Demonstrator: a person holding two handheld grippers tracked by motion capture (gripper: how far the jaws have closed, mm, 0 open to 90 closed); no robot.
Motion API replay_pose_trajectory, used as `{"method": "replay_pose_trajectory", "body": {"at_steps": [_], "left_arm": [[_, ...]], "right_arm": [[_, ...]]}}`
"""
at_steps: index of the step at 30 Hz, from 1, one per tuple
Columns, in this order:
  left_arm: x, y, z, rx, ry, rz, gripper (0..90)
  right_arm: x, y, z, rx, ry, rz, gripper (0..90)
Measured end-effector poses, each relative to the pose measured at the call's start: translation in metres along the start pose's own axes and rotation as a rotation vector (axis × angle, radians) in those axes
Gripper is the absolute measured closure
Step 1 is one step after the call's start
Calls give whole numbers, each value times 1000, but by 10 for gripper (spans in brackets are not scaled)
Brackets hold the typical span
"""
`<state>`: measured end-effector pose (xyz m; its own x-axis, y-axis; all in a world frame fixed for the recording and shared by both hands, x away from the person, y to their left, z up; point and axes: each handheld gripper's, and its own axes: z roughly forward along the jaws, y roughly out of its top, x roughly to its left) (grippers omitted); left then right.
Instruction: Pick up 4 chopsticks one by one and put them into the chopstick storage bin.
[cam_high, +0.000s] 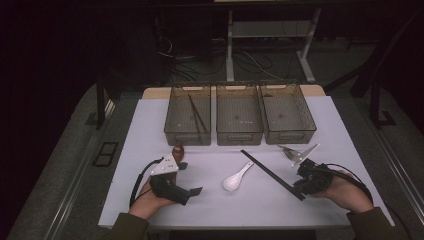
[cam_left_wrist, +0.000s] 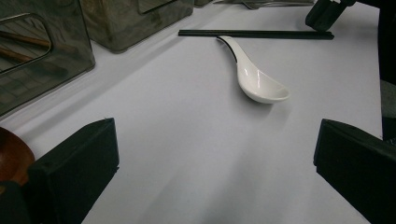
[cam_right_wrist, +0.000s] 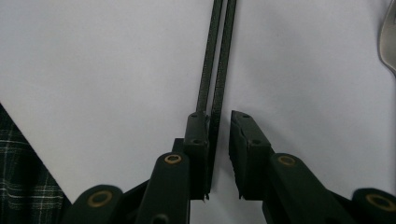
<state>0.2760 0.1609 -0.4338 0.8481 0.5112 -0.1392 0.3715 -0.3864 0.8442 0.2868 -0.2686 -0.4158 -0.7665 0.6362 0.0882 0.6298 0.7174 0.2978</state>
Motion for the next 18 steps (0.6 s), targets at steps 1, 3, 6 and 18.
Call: {"method": "replay_pose_trajectory", "body": {"at_steps": [1,3,6,18], "left_arm": [[0,0,0,0,-1,1,0],[0,0,0,0,-1,3,0],[0,0,0,0,-1,2,0],[0,0,0,1,-2,4,0]], "right_arm": [[0,1,1,5,-6,0,769],[0,2,2,12,-8,-2,774],[-1,3,4,24,-18,-1,777],[-2,20,12,62,-23,-13,815]]}}
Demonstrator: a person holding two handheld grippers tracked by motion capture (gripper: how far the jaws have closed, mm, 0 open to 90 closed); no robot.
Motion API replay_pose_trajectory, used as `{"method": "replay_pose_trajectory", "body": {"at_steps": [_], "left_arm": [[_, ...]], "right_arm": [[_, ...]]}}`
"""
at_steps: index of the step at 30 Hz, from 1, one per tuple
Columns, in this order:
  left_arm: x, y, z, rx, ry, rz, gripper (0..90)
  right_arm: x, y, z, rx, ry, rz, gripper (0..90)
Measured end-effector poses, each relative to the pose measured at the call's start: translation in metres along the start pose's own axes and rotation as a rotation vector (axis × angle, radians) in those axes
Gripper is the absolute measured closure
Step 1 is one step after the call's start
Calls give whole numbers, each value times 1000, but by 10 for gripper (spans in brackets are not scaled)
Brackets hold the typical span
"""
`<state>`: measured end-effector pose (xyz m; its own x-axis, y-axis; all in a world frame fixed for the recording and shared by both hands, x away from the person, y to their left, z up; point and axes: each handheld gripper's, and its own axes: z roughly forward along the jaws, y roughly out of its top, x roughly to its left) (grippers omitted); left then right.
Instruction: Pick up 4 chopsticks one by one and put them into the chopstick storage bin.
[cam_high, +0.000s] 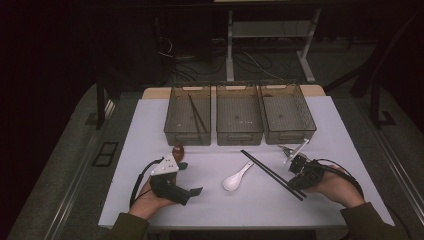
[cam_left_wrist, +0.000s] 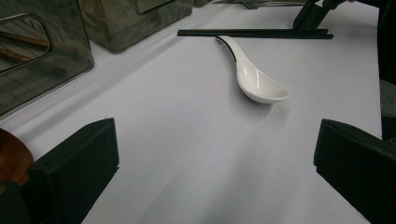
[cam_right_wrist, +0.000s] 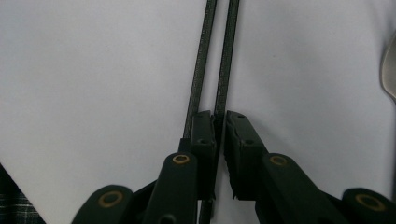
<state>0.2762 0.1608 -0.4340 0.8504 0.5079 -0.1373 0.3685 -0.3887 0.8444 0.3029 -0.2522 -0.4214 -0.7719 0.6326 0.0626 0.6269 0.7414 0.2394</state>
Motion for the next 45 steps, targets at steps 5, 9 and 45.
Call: {"method": "replay_pose_trajectory", "body": {"at_steps": [5,9,45], "left_arm": [[0,0,0,1,0,2,0],[0,0,0,-1,1,0,0],[0,0,0,-1,3,1,0]], "right_arm": [[0,2,1,16,-10,2,830],[0,3,1,21,-12,21,842],[-11,-21,-23,-306,56,48,848]]}}
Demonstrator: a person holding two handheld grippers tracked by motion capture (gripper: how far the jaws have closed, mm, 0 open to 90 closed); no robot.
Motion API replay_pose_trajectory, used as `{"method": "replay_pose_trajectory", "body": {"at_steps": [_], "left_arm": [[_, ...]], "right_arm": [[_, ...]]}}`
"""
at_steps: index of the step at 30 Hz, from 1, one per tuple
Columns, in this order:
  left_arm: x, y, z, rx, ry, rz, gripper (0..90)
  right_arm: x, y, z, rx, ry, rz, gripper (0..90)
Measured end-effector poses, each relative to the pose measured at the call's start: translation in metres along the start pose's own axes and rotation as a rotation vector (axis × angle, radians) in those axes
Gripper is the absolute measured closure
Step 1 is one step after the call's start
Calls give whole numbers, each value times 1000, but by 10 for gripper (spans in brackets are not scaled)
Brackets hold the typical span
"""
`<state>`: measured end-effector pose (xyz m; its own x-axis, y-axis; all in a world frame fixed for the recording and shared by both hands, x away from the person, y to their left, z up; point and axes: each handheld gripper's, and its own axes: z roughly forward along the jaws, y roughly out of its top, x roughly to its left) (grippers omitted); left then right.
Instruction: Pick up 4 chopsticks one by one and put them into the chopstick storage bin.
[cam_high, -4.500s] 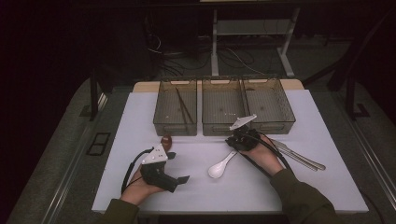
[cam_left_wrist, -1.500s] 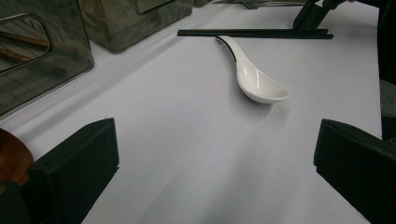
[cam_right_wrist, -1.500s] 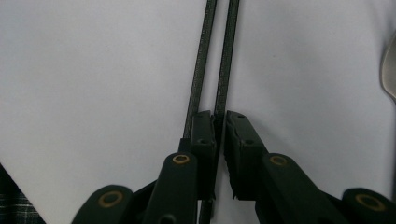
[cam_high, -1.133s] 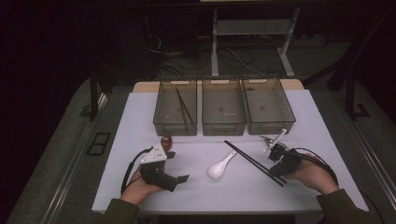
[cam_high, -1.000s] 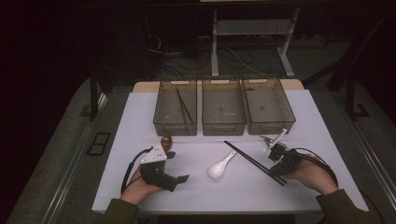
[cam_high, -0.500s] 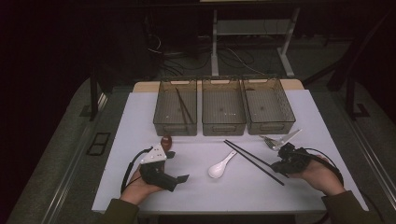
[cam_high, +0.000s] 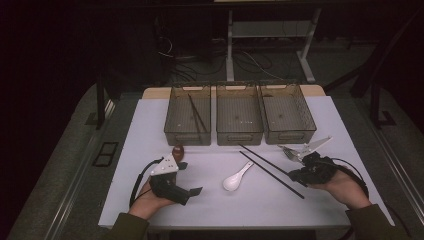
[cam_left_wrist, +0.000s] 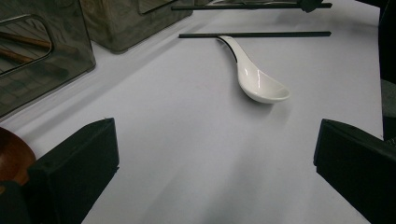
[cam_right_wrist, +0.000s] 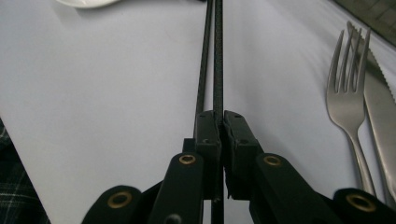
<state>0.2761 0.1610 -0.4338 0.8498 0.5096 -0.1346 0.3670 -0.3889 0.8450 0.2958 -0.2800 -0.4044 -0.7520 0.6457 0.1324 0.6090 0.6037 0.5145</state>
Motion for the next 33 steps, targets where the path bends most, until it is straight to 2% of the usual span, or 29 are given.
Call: {"method": "replay_pose_trajectory", "body": {"at_steps": [12,22,33], "left_arm": [[0,0,0,-3,-4,0,0],[0,0,1,0,-3,2,0],[0,0,2,2,-5,-2,0]], "right_arm": [[5,4,-9,-130,50,-28,848],[7,13,-13,-183,50,-26,848],[4,36,-11,-224,32,4,848]]}}
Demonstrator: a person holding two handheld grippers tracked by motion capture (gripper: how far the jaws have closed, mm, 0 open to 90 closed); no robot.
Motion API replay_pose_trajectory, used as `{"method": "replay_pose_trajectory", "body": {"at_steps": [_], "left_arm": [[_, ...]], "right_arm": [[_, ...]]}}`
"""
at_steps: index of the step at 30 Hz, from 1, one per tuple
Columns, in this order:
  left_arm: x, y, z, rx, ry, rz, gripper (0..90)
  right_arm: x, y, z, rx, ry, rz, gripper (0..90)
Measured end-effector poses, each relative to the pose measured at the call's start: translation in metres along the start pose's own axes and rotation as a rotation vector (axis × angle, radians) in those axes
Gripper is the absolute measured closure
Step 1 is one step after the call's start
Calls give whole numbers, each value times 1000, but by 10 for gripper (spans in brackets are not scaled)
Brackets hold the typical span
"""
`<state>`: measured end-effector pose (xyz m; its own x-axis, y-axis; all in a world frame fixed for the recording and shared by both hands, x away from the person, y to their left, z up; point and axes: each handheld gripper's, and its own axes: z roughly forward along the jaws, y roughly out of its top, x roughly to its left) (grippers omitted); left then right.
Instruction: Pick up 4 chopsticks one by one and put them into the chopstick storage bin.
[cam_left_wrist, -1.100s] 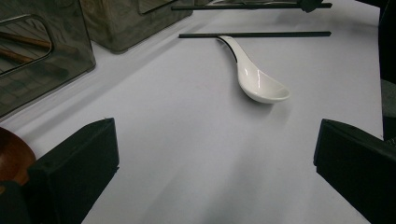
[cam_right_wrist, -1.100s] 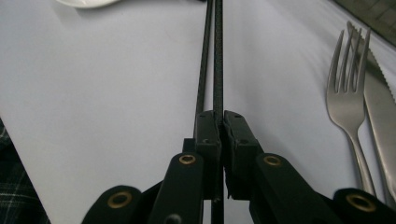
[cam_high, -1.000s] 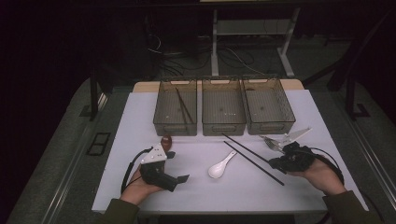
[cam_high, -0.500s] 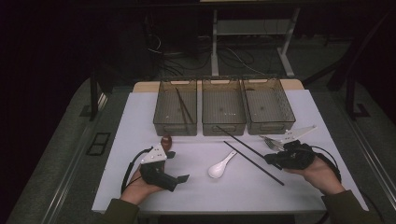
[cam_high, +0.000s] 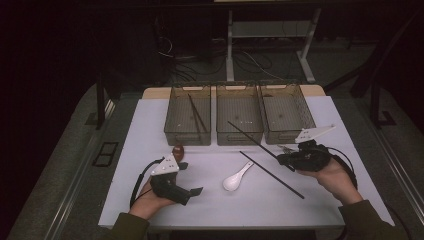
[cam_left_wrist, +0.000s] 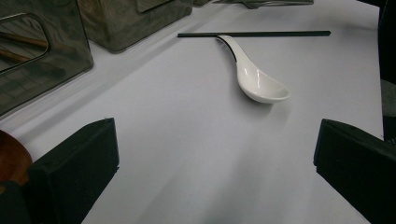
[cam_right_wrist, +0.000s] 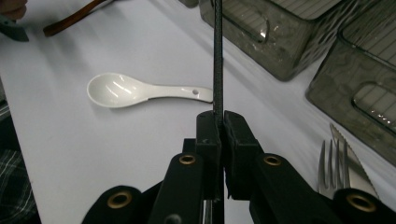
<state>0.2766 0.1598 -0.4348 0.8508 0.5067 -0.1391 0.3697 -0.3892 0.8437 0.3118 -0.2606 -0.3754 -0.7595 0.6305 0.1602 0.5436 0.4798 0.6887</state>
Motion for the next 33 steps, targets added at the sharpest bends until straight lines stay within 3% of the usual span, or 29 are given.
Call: {"method": "replay_pose_trajectory", "body": {"at_steps": [19,33], "left_arm": [[0,0,1,3,3,-5,0],[0,2,0,-13,1,-3,0]], "right_arm": [[2,36,23,-24,-33,6,847],[6,78,59,-30,-70,-8,847]]}}
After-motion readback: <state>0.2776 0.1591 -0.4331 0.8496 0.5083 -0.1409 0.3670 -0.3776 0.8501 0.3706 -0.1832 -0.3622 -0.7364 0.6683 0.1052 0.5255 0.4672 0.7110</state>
